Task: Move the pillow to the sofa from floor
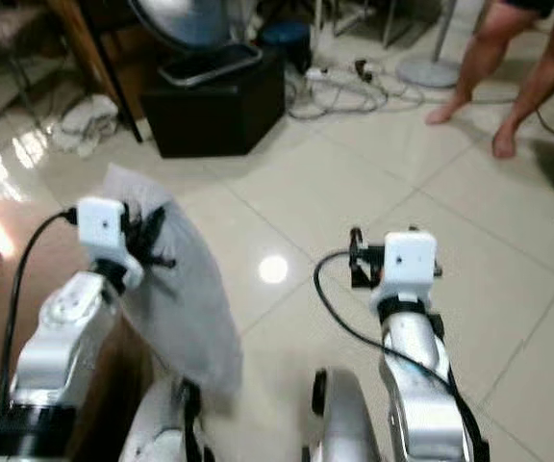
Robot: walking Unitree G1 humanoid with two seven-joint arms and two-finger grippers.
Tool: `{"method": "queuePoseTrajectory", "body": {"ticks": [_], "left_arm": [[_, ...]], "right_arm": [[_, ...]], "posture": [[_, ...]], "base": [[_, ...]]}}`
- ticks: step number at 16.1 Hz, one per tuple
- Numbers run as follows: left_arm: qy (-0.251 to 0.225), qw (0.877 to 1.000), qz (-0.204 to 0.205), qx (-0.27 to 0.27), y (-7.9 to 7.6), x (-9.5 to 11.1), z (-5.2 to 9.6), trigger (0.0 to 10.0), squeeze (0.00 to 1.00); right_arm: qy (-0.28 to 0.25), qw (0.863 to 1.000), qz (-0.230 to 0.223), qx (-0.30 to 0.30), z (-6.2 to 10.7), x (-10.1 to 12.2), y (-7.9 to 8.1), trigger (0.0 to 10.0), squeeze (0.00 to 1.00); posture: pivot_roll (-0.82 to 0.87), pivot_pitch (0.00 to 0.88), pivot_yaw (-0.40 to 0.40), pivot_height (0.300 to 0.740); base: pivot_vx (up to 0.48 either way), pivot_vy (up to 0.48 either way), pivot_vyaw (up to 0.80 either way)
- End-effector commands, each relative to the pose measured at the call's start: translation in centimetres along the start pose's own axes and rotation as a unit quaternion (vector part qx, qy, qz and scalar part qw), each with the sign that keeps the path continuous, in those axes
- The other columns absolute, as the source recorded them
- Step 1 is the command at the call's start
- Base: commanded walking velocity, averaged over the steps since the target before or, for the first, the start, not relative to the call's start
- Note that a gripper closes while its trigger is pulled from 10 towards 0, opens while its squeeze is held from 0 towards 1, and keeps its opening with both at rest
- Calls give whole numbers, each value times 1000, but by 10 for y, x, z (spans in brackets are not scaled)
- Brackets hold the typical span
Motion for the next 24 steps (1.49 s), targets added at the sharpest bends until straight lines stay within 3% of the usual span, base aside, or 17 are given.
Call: {"method": "queuePoseTrajectory", "body": {"ticks": [1,3,7,15,16,17,24], "left_arm": [[-57,998,-13,-1,-1,26,-1,10000,0],[-60,998,-24,-10,-4,24,-1,10000,0],[-24,999,-18,15,8,13,-4,10000,0],[-28,999,-43,15,5,14,-7,10000,0],[-28,998,-45,16,4,14,-8,10000,0],[-28,998,-47,17,4,14,-8,10000,0],[-27,998,-62,22,3,16,-12,10000,0]], "right_arm": [[-7,1000,2,2,-2,3,3,10000,0],[-12,1000,2,4,-5,4,5,10000,0],[-9,1000,1,12,-10,4,7,10000,0],[21,998,14,61,-11,-8,22,10000,0],[22,998,-1,64,-11,-9,24,10000,0],[24,997,17,70,-11,-10,25,10000,0],[38,995,32,86,-11,-14,29,10000,0]], "posture": [[-78,0,57,685],[-79,0,63,705],[-79,0,61,740],[-78,0,57,740],[-77,0,57,740],[-78,0,57,740],[-78,0,60,740]], "base": [[0,0,0],[0,0,0],[0,0,0],[0,0,0],[0,0,0],[0,-292,0],[0,-431,754]]}}
Point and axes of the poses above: a point about 5 cm out from each wrist's last joint towards the gripper, its own z axis pointing back from the gripper into the wrist, its own x axis along the axis of the wrist's last joint, y = z × x, the point moved 2 cm from there along -z, pointing out of the wrist towards the gripper, and after that the axes turned 14 degrees about -z, right-handed, at the moved point
